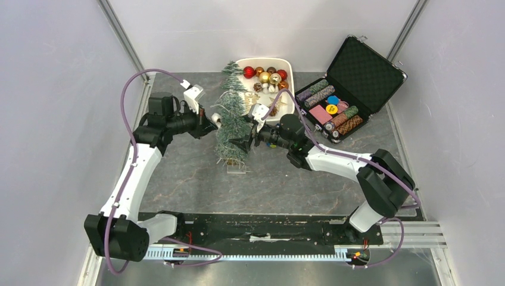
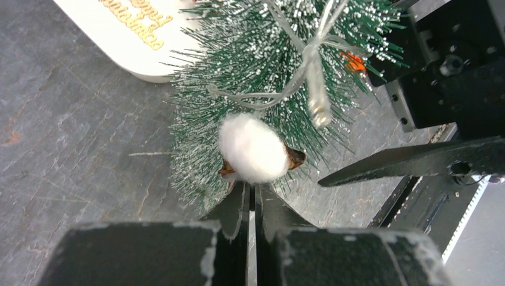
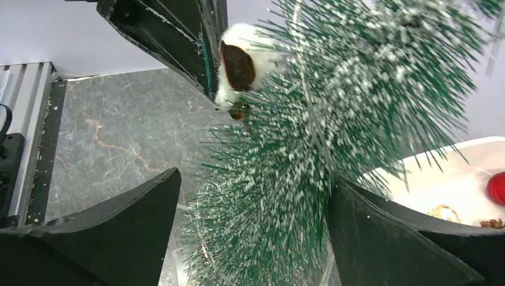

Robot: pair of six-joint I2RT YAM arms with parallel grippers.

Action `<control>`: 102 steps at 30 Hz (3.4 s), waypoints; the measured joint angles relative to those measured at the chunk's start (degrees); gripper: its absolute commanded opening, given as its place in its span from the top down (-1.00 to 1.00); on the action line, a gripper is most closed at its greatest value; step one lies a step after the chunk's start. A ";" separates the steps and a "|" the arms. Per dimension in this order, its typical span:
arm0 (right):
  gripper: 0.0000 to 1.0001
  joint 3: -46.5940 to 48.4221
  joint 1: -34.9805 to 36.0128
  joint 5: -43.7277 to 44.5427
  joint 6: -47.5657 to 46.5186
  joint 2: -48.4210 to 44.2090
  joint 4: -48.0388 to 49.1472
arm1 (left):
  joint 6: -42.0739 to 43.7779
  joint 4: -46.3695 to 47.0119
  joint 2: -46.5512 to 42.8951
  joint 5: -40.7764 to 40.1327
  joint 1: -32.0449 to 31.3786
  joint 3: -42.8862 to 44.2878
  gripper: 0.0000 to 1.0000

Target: Decorate the small christmas tree

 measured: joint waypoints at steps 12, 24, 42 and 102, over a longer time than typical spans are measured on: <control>-0.71 0.52 0.02 -3.34 -0.02 2.38 3.32 | -1.66 5.68 0.02 0.02 -1.14 -3.37 0.95; -0.68 1.46 0.94 -3.63 -1.81 2.97 2.93 | -8.04 11.26 -0.72 -2.45 -1.57 -8.02 0.95; -0.68 1.46 1.16 -1.51 -3.43 2.95 2.49 | -13.03 14.03 -0.76 2.47 -1.57 -8.44 0.93; -0.73 1.46 2.71 -2.80 -4.42 1.99 1.05 | 4.39 -5.73 -2.64 -1.53 2.03 -3.65 -0.61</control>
